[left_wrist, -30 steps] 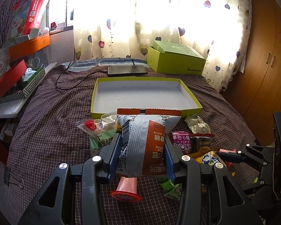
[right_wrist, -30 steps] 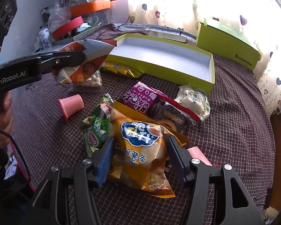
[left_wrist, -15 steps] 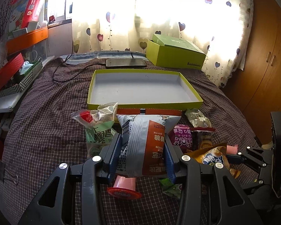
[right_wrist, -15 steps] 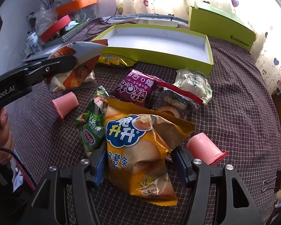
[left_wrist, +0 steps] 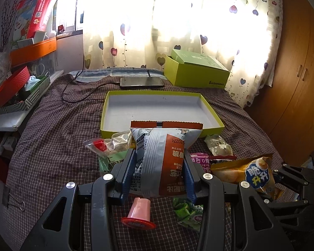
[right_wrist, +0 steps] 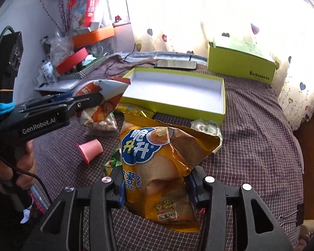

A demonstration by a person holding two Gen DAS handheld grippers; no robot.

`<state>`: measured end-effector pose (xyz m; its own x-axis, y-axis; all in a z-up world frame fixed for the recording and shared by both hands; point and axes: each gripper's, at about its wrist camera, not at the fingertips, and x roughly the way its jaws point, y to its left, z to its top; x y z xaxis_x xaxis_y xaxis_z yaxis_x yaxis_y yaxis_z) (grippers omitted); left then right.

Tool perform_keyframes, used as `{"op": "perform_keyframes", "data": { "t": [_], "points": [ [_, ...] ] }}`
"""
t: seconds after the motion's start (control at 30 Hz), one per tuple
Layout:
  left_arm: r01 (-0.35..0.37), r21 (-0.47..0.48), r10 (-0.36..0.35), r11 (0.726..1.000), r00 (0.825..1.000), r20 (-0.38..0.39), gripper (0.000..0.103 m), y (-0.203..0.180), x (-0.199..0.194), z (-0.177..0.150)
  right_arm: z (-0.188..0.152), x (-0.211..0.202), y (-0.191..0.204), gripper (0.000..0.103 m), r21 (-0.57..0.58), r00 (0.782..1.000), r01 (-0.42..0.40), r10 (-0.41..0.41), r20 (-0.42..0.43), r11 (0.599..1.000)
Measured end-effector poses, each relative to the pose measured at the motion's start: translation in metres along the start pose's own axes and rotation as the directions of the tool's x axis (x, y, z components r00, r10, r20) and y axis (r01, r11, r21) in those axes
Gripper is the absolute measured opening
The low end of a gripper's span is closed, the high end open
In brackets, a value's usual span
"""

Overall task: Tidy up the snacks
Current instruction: 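Carry both bags over the yellow-green tray with both tools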

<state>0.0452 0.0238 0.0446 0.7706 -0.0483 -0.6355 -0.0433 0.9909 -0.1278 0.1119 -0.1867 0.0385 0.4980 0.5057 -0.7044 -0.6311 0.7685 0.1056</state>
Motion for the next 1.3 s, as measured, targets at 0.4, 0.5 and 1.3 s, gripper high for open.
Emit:
{"op": "perform_keyframes", "data": {
  "t": [0.4, 0.5, 1.3],
  "points": [
    [-0.029, 0.022, 0.029, 0.999, 0.999, 0.031, 0.043, -0.001, 0.017, 0.031, 0.052, 0.021, -0.017, 0.044, -0.002, 0.999, -0.012, 0.012, 0.042, 1.000],
    [-0.036, 0.021, 0.036, 0.999, 0.999, 0.016, 0.043, 0.001, 0.028, 0.037, 0.064, 0.035, -0.022, 0.044, 0.002, 0.999, -0.018, 0.018, 0.027, 1.000],
    [-0.073, 0.009, 0.073, 0.997, 0.989, -0.131, 0.044, 0.033, 0.128, 0.081, 0.121, 0.150, -0.045, 0.044, 0.018, 0.990, -0.011, 0.013, -0.138, 1.000]
  ]
}}
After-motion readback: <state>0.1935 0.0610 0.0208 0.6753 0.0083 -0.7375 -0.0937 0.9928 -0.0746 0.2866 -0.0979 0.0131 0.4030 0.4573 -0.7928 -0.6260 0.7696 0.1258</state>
